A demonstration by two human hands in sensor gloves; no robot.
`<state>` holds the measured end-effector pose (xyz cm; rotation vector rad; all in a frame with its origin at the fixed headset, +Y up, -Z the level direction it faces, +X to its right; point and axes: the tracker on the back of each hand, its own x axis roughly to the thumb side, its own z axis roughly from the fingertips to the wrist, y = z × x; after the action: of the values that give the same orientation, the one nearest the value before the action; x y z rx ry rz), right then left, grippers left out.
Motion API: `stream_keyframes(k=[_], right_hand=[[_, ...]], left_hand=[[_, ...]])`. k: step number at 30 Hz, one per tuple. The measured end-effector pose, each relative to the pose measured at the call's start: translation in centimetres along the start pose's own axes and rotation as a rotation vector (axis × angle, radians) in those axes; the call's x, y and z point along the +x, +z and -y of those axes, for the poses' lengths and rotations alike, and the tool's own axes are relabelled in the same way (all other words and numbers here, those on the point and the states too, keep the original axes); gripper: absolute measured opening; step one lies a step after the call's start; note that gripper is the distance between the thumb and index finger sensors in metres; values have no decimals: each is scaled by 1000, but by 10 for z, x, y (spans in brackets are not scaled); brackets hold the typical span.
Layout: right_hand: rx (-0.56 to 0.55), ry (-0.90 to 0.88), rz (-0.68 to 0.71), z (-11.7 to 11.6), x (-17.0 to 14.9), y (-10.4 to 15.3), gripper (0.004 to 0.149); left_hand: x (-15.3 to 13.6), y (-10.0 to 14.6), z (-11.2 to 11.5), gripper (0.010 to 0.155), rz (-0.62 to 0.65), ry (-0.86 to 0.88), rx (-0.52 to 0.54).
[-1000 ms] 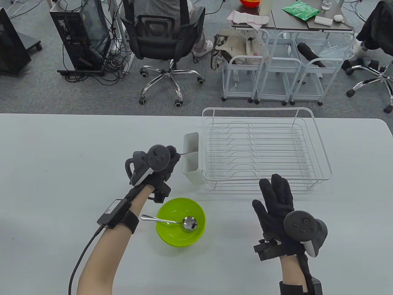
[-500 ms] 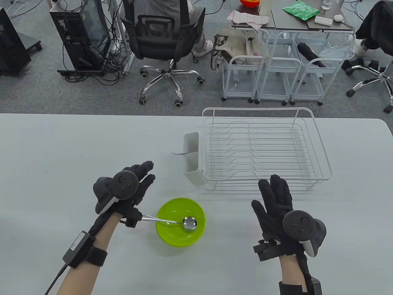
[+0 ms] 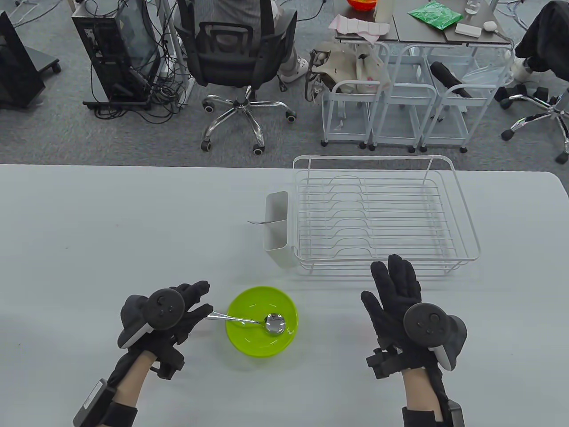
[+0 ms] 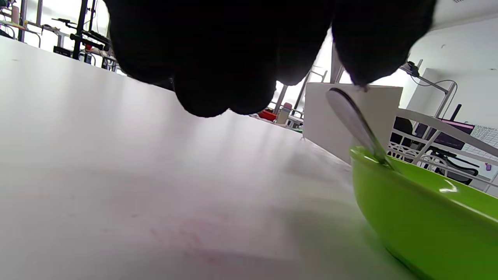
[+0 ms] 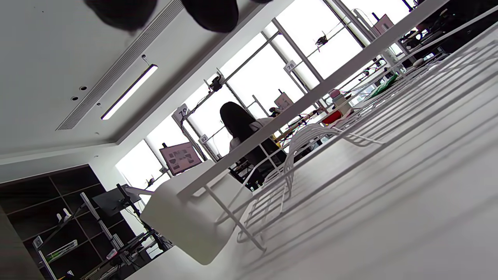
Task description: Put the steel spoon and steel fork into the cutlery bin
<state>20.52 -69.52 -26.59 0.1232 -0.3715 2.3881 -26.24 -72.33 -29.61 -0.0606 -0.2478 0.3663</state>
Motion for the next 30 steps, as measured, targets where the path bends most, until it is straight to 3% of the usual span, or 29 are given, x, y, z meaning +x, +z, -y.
stream_keyframes(k=[7,17,22,30], right_hand=[[2,16,6,-1,2,0,69],[19,31,7,-4,3,0,69],[21,34,3,-5,3,0,69],[14,26,2,-3,3,0,69]], left_hand=[[6,-1,19,59,8,-17,-57],[8,-3,17,43,12,121,-93],[8,2,7,41,16,189,3],[1,15,-19,41,-15,263,247]])
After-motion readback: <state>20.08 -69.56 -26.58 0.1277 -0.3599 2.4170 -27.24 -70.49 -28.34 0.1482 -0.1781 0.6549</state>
